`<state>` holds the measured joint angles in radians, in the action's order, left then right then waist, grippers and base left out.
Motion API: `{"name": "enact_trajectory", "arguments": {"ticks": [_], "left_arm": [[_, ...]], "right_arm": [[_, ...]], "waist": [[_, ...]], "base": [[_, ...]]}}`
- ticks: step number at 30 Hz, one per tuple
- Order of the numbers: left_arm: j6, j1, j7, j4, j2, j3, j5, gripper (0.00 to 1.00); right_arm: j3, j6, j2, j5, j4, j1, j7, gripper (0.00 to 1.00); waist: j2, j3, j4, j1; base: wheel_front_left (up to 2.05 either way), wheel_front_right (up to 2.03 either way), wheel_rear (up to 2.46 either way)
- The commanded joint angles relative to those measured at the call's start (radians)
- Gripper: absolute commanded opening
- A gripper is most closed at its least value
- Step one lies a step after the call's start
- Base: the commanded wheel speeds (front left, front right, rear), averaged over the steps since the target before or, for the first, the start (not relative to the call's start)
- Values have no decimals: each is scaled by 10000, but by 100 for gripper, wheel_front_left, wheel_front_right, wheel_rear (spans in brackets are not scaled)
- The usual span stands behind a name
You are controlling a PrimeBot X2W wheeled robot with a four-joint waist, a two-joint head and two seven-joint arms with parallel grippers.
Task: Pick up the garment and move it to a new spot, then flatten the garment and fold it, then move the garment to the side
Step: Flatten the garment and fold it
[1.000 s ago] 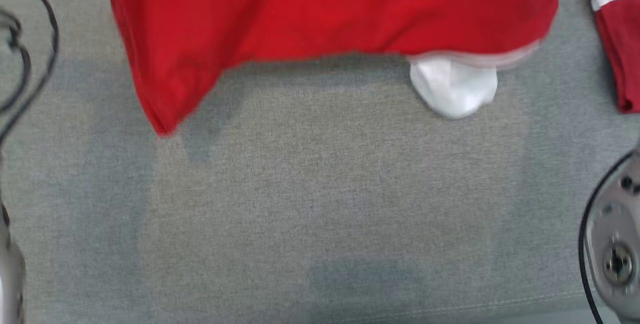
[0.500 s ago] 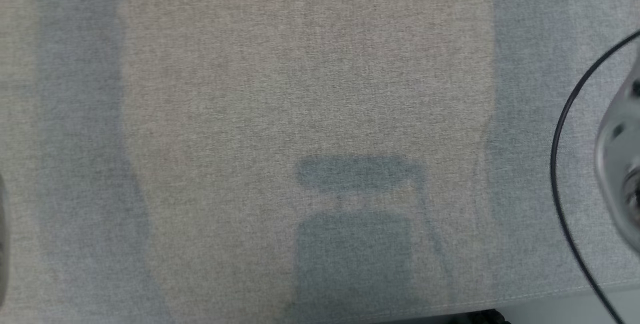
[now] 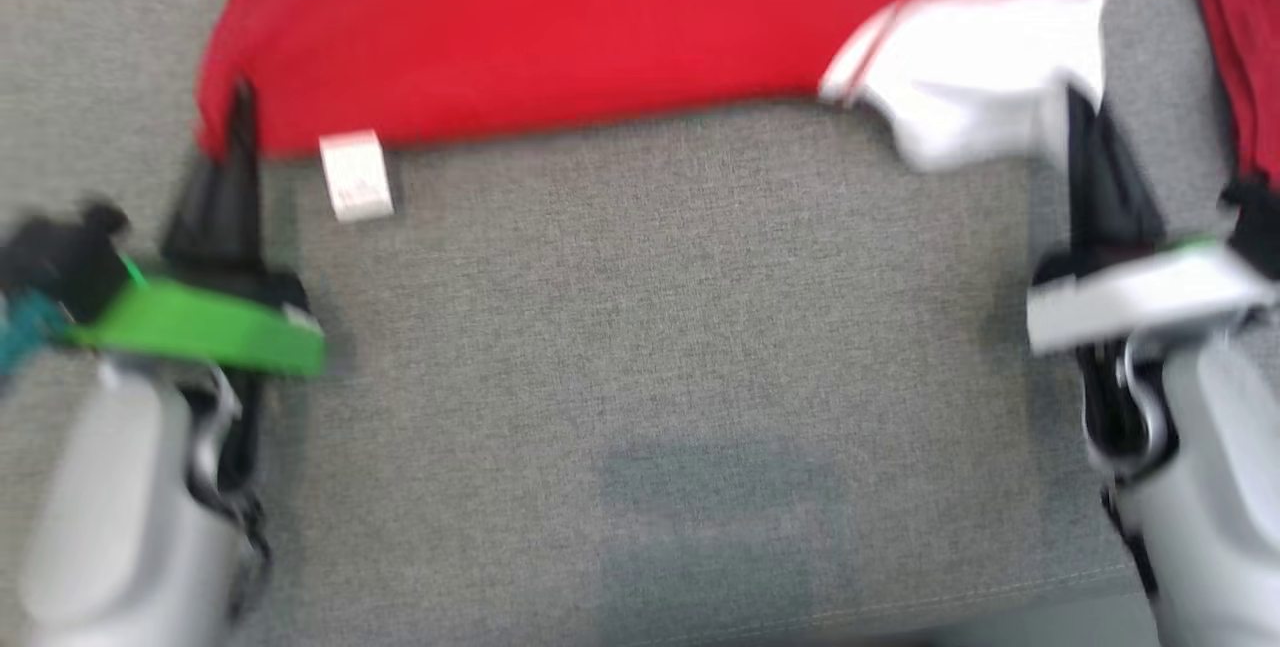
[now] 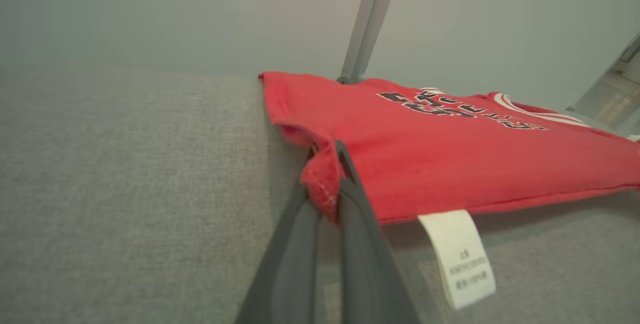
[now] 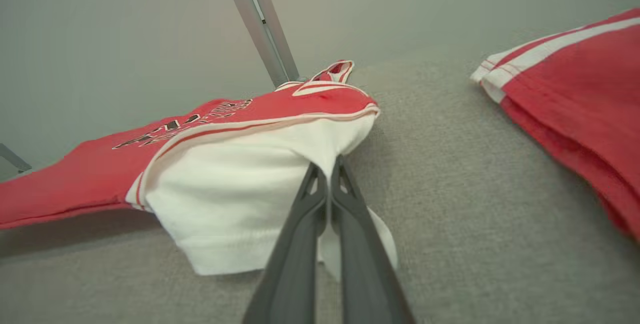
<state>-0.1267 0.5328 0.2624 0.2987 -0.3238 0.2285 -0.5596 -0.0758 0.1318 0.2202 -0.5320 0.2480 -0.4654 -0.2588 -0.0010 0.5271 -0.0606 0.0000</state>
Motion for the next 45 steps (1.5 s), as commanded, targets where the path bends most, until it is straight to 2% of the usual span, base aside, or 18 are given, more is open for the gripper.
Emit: {"name": "enact_trajectory", "arguments": {"ticks": [1,8,14,17,20,25,30,35,41,42,43,44,45], "left_arm": [[87,-818,25,-219,188,-162,115,0],[488,-3752,25,-914,862,-422,974,0],[1148,-6710,25,-1621,1652,-689,1141,0],[1210,-7627,-21,-2029,1850,-449,1134,0],[1148,-7785,-272,-2386,1860,-339,964,0],[1217,-7014,-1085,-3225,1790,-253,853,0],[1247,-5995,-2430,-3873,1669,-127,520,0],[1465,-4839,-3718,-3952,1455,-219,317,0],[1698,-3629,-4971,-2952,1240,-182,293,0],[1713,-3528,-5055,-2788,1220,-140,342,16],[1750,-3437,-5066,-2650,1211,-127,416,41],[1772,-3387,-5054,-2547,1225,-117,416,92],[1768,-3352,-5039,-2452,1244,-78,407,100]], "right_arm": [[33,-26,180,104,-244,761,-88,0],[61,-26,222,184,-794,3492,-70,0],[538,-32,84,186,-1225,5931,-72,0],[912,-32,-39,-10,-1752,6927,-72,0],[1096,-32,-69,-171,-2288,7322,-73,0],[924,-25,200,-344,-2914,6791,339,0],[919,-23,598,-243,-3127,5644,1230,0],[658,-23,857,8,-2360,4155,1978,0],[-59,-23,985,369,-469,2377,2694,0],[-145,-23,987,402,-227,2196,2729,8],[-317,-23,1019,479,-25,2035,2726,49],[-375,-23,1062,576,119,1879,2620,100],[-366,-23,1080,641,255,1751,2485,100]], "waist": [[10,-799,248,0],[10,-2005,381,0],[10,-2965,430,0],[10,-3002,580,0],[10,-2831,675,0],[10,-2501,770,0],[10,-2102,769,0],[10,-1755,692,0],[10,-1678,603,0],[10,-1691,586,0],[10,-1712,568,0],[10,-1722,556,0],[10,-1734,549,0]], "base": [[0,0,0],[0,0,0],[0,0,0],[0,0,0],[0,0,0],[0,0,0],[0,0,0],[0,0,0],[0,0,0],[0,0,0],[0,0,0],[0,0,0],[0,0,0]]}}
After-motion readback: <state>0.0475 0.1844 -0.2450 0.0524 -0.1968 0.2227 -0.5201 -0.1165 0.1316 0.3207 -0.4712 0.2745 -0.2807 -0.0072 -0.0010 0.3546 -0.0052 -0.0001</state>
